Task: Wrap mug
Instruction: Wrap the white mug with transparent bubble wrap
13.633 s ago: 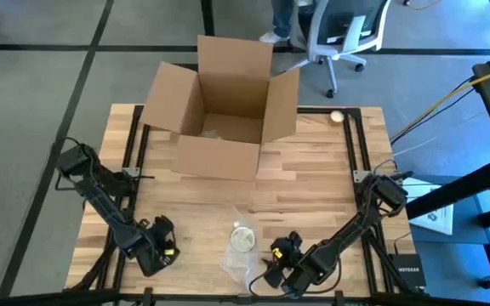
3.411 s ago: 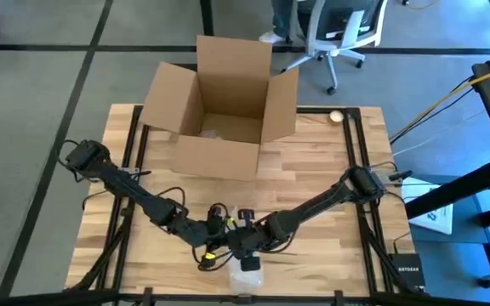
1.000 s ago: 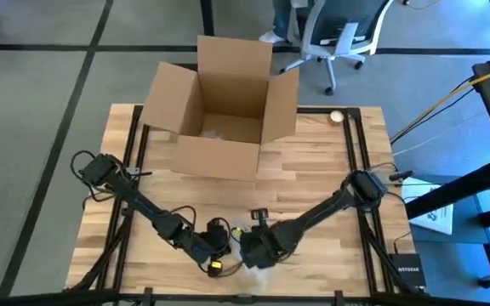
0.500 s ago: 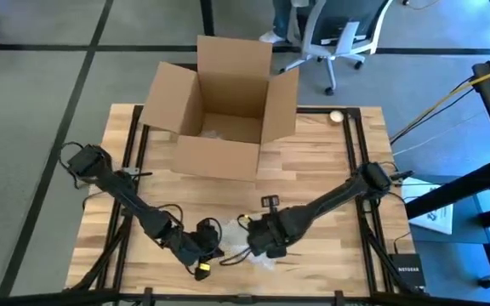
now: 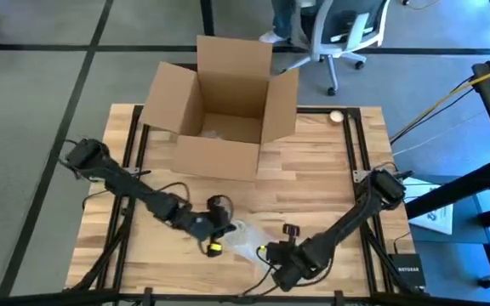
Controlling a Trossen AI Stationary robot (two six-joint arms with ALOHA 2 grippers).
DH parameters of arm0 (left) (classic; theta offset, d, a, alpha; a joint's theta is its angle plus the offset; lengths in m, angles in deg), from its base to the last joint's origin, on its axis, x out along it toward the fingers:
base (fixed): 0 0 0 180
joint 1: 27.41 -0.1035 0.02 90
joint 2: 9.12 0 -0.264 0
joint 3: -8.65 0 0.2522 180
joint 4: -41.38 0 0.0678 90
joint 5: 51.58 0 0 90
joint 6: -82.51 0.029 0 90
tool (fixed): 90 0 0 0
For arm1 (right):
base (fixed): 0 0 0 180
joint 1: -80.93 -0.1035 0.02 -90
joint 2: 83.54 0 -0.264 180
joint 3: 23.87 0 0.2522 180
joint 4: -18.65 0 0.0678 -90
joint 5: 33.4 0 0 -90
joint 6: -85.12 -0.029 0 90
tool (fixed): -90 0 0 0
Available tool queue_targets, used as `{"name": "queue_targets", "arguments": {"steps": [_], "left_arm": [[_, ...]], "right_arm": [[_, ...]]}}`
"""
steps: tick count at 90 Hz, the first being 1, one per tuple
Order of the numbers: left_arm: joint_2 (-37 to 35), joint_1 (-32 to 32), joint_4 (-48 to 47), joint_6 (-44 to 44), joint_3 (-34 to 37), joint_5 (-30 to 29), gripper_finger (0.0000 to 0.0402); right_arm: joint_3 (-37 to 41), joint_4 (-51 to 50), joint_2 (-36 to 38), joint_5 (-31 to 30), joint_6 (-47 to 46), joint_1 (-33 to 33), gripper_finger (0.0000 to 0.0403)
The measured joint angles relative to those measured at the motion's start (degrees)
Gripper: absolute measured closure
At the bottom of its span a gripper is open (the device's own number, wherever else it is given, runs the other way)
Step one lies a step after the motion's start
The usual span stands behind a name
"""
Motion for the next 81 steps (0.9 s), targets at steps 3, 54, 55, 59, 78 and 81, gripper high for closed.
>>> {"name": "queue_targets", "arguments": {"steps": [3,54,55,59,78,81], "left_arm": [[1.11,-0.53,0.32,-0.12,0.00,1.34,0.0402],[5.36,-0.60,3.49,-3.74,0.00,4.08,0.0401],[5.36,-0.60,3.73,-3.74,0.00,4.15,0.0401],[5.35,-0.60,4.66,-3.74,0.00,4.36,0.0401],[5.23,-0.27,3.44,-3.24,-2.61,4.55,0.0401],[5.19,-0.23,3.06,-2.88,-3.22,4.54,0.0401]], "right_arm": [[1.29,2.34,-0.02,-0.83,-0.83,-0.07,0.0402],[0.59,10.90,2.58,-22.50,2.29,-0.31,0.0402],[0.59,11.03,2.58,-22.68,2.43,-0.30,0.0402],[0.59,12.14,2.58,-23.39,3.33,-0.27,0.0402],[-0.99,15.56,3.89,-26.86,8.22,-0.27,0.0402],[-1.66,15.67,4.08,-27.32,9.40,-0.19,0.0402]]}}
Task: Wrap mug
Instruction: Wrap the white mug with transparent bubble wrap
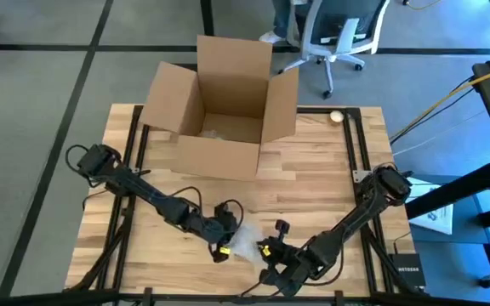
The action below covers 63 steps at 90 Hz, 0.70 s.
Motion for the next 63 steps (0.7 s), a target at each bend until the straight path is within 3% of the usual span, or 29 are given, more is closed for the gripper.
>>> {"name": "queue_targets", "arguments": {"steps": [20,51,63], "left_arm": [[-0.10,-0.16,-0.23,2.22,-1.62,-0.07,0.0401],[-0.10,-0.63,-4.46,1.31,-1.62,-0.20,0.0401],[-2.48,-0.12,-9.29,-0.16,-1.64,-0.20,0.0401]], "right_arm": [[-2.73,2.04,-0.03,2.22,8.70,3.26,0.0402],[-2.51,3.03,-3.93,19.62,11.91,10.40,0.0402],[-2.57,3.13,-4.67,22.53,11.70,10.96,0.0402]]}}
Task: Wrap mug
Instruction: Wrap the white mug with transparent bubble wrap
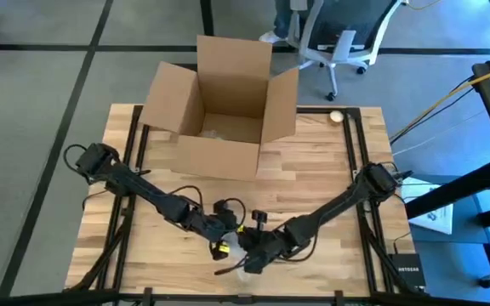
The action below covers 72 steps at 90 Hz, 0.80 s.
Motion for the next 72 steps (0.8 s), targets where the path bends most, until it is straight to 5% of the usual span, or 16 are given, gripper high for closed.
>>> {"name": "queue_targets", "arguments": {"steps": [36,72], "left_arm": [[-8.96,5.95,1.00,-0.75,0.00,2.34,0.0402],[2.65,2.21,8.21,1.87,-0.14,-2.19,0.0401]], "right_arm": [[0.03,-0.13,0.15,0.02,0.06,-0.12,0.0402],[0.08,-0.75,0.24,-0.10,0.44,-0.18,0.0402]]}}
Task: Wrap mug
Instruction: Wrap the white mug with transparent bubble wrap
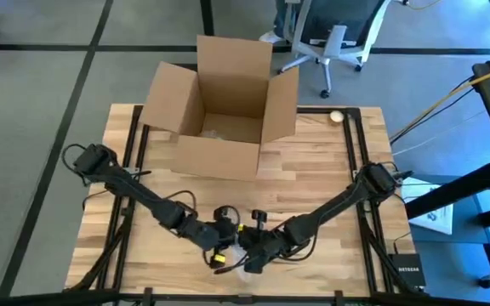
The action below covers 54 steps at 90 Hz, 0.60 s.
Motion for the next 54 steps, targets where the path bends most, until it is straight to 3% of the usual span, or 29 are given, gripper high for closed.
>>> {"name": "queue_targets", "arguments": {"steps": [17,44,54], "left_arm": [[3.13,-1.22,0.20,-2.10,-0.14,2.98,0.0401],[3.25,-1.13,0.22,-2.53,-0.06,2.76,0.0401],[3.27,-1.13,0.17,-2.52,-0.02,2.73,0.0401]], "right_arm": [[-3.47,-6.35,-0.24,0.47,0.13,-0.06,0.0402],[-17.48,-27.70,-0.15,1.80,0.20,-0.11,0.0402],[-21.24,-30.28,-0.04,0.66,1.08,-0.58,0.0402]]}}
